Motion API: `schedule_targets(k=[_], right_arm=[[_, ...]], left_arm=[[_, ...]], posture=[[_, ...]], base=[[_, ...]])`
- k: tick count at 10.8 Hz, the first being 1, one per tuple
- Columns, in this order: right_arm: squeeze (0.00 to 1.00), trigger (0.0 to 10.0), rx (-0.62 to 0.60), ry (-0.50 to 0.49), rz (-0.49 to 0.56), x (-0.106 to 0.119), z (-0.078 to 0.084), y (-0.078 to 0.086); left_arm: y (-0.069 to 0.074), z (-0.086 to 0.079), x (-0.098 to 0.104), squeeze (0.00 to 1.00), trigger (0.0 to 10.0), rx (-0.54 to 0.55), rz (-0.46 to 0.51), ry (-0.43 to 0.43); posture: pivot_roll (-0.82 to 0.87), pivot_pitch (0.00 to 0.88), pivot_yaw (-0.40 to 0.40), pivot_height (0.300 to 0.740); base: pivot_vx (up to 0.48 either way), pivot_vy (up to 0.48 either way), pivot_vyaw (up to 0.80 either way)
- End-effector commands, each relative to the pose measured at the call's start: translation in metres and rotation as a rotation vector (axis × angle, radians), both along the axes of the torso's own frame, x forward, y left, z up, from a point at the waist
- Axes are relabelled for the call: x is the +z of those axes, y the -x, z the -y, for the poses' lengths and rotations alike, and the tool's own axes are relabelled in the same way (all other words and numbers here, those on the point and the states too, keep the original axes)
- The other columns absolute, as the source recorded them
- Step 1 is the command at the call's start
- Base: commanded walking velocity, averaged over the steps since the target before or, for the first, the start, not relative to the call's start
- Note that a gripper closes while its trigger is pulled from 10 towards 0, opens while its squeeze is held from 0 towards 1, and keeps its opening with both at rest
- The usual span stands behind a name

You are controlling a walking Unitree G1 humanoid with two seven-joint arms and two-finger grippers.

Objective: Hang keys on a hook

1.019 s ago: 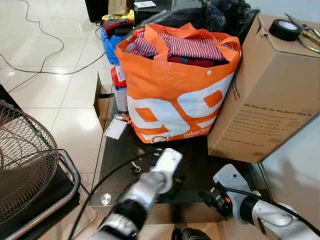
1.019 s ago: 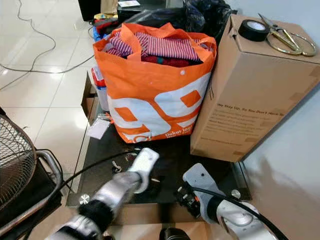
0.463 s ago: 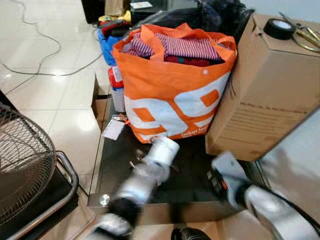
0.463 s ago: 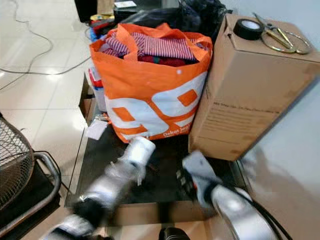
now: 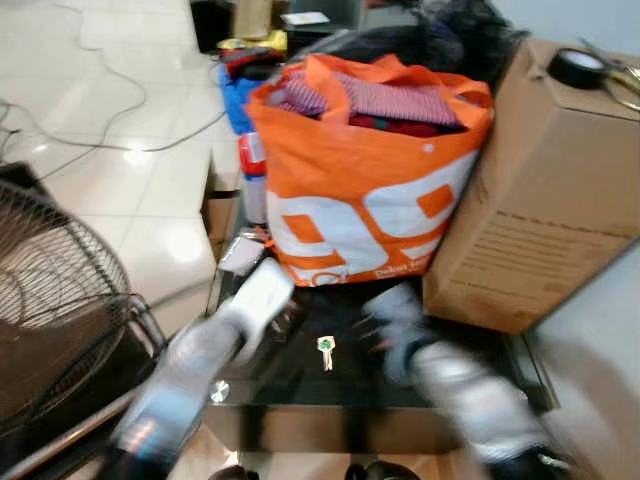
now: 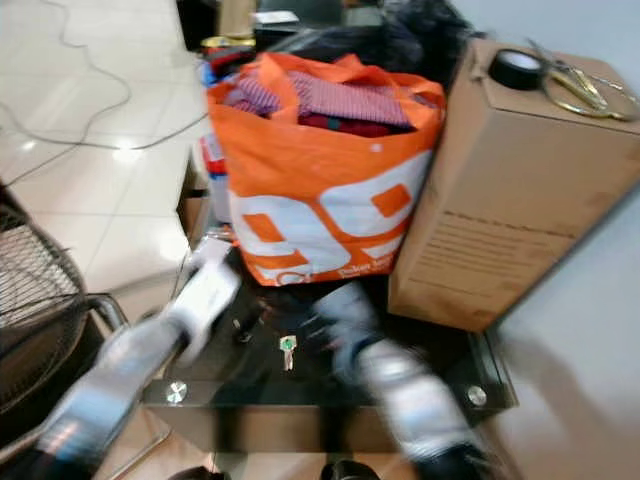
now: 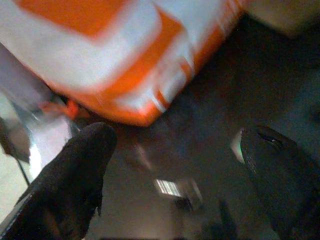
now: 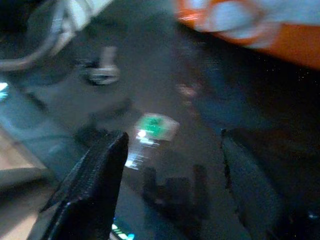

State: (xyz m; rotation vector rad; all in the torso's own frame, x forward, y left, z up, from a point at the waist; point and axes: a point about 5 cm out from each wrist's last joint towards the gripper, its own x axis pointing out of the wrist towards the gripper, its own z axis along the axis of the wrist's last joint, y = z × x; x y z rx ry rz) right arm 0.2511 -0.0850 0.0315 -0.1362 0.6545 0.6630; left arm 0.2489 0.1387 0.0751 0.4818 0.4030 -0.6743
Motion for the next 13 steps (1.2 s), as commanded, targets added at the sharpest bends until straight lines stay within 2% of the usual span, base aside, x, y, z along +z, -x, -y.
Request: schedule_targets(k=[1, 2, 3, 6, 8, 9, 10, 11, 12, 13], right_arm=[[1.0, 10.0, 0.02, -0.008, 0.002, -0.004, -0.003, -0.001], [1.0, 10.0, 0.023, -0.031, -0.01, -0.01, -0.015, -0.004], [1.0, 10.0, 0.01, -0.068, -0.019, -0.019, -0.029, -0.008], [1.0, 10.0, 0.009, -0.079, -0.021, -0.03, -0.049, -0.009], [1.0, 10.0, 0.011, -0.103, 0.027, -0.028, -0.064, -0.012], [0.04, 10.0, -0.005, -0.113, 0.037, -0.025, -0.07, -0.014], [0.0, 10.0, -0.009, -0.107, 0.041, -0.025, -0.071, -0.015], [0.0, 7.6, -0.035, -0.049, 0.055, -0.027, -0.07, -0.017], [0.0, 0.0, -0.064, -0.002, 0.061, -0.03, -0.064, -0.019], [0.0, 0.0, -0.081, 0.01, 0.051, -0.032, -0.059, -0.021]], left_arm=[[0.004, 0.004, 0.009, 0.0, 10.0, -0.045, 0.013, 0.01], [0.015, -0.005, 0.017, 0.0, 10.0, -0.059, 0.012, 0.03], [0.033, -0.018, 0.026, 0.0, 10.0, -0.085, -0.026, 0.046], [0.057, -0.034, 0.031, 0.0, 10.0, -0.056, -0.078, 0.039], [0.064, -0.046, 0.04, 0.0, 10.0, 0.008, -0.07, 0.011], [0.069, -0.049, 0.042, 0.0, 10.0, 0.017, -0.08, 0.009], [0.072, -0.049, 0.042, 0.0, 10.0, 0.02, -0.086, 0.006], [0.076, -0.049, 0.041, 0.0, 10.0, 0.025, -0.097, 0.007], [0.082, -0.048, 0.042, 0.0, 10.0, 0.021, -0.121, 0.016], [0.086, -0.047, 0.041, 0.0, 10.0, -0.001, -0.152, 0.03]], posture=[[-0.09, 0.038, -0.061, 0.74], [-0.07, 0.046, -0.062, 0.74], [-0.05, 0.059, -0.065, 0.74], [0.01, 0.104, -0.087, 0.74], [0.02, 0.14, -0.096, 0.74], [0.03, 0.155, -0.101, 0.74], [0.03, 0.156, -0.106, 0.74], [0.03, 0.158, -0.11, 0.74], [0.03, 0.161, -0.113, 0.74], [0.02, 0.16, -0.113, 0.74]], base=[[0.0, 0.0, 0.0], [0.0, 0.0, 0.0], [0.0, 0.0, 0.0], [0.0, 0.0, 0.0], [0.0, 0.0, 0.0], [0.0, 0.0, 0.0], [0.0, 0.0, 0.0], [0.0, 0.0, 0.0], [0.0, 0.0, 0.0], [0.0, 0.0, 0.0]])
